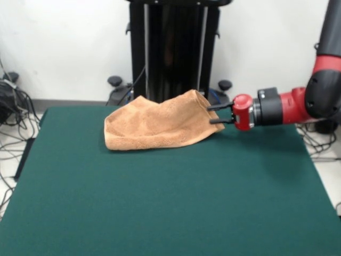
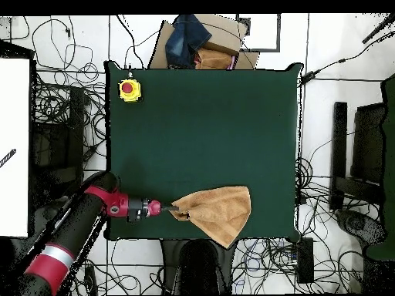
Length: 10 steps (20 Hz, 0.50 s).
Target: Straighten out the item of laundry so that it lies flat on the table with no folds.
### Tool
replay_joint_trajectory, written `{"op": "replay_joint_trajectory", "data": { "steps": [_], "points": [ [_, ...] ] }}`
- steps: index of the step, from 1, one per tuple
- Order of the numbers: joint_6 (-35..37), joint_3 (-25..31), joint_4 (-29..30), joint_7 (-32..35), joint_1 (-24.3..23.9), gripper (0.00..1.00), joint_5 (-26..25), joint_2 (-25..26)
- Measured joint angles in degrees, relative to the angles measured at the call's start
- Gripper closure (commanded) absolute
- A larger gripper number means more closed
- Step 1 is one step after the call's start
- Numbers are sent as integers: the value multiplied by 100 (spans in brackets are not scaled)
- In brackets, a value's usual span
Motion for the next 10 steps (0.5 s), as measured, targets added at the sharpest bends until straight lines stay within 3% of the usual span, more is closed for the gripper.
{"op": "replay_joint_trajectory", "data": {
  "steps": [10],
  "points": [
    [301,-2,-579,0,-11,0,99,42]
  ]
}}
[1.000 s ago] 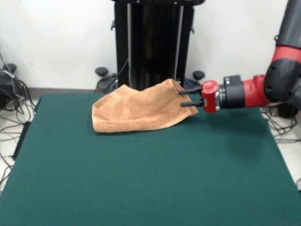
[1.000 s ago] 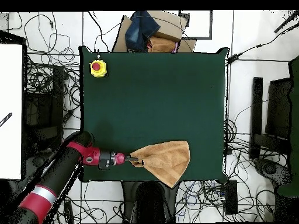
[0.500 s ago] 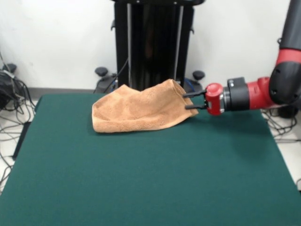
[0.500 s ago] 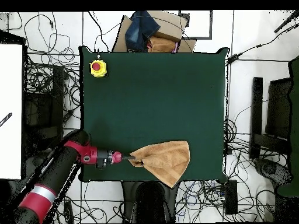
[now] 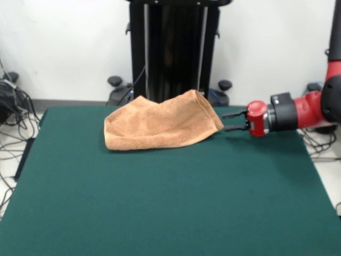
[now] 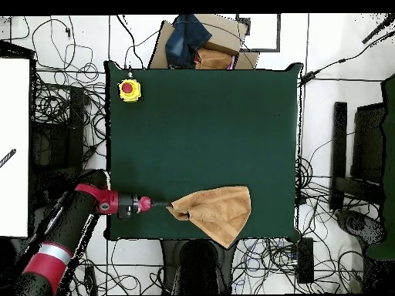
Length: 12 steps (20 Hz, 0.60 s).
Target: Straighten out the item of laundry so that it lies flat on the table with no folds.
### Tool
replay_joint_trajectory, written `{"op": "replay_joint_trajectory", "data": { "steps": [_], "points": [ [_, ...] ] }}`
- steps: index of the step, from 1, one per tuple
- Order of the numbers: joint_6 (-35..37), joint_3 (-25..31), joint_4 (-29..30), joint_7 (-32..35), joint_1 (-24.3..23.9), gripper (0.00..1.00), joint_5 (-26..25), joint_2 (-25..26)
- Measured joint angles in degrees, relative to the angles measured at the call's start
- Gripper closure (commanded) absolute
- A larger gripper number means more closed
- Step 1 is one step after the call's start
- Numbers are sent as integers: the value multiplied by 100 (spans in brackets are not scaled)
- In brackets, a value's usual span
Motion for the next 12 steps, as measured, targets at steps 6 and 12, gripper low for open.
{"op": "replay_joint_trajectory", "data": {
  "steps": [6,12],
  "points": [
    [76,-1,-211,0,-3,0,60,6],
    [73,-1,-237,0,-6,0,60,28]
  ]
}}
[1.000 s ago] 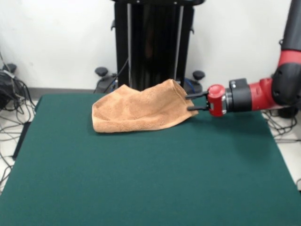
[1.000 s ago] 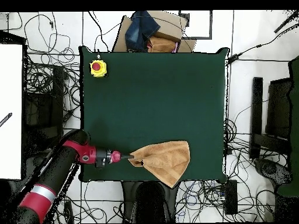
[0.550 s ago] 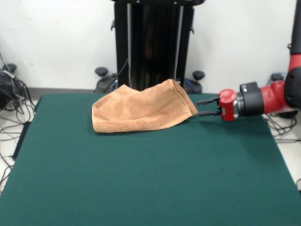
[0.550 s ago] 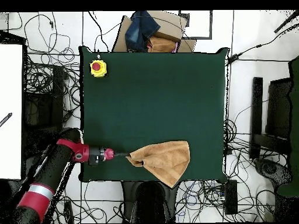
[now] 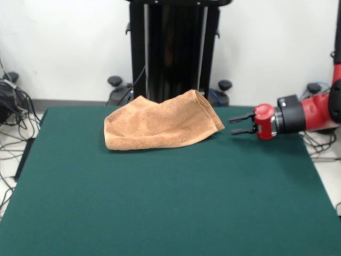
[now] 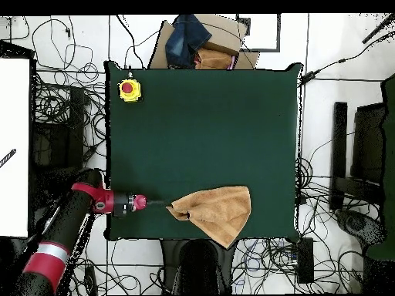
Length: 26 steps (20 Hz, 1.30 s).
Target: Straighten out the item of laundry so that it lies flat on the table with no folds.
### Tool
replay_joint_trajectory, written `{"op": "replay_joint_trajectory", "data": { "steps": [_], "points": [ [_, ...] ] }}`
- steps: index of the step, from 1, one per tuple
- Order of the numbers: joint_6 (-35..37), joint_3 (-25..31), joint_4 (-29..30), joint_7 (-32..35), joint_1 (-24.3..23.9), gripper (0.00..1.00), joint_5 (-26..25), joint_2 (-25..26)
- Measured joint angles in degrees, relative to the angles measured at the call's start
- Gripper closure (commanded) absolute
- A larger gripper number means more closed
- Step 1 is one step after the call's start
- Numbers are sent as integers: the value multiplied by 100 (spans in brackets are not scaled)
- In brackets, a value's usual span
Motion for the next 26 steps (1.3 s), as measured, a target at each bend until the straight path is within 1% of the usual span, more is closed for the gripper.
{"op": "replay_joint_trajectory", "data": {
  "steps": [17,26],
  "points": [
    [12,-2,-1,0,-120,0,-1,317],
    [33,-2,-2,2,-143,0,1,320]
  ]
}}
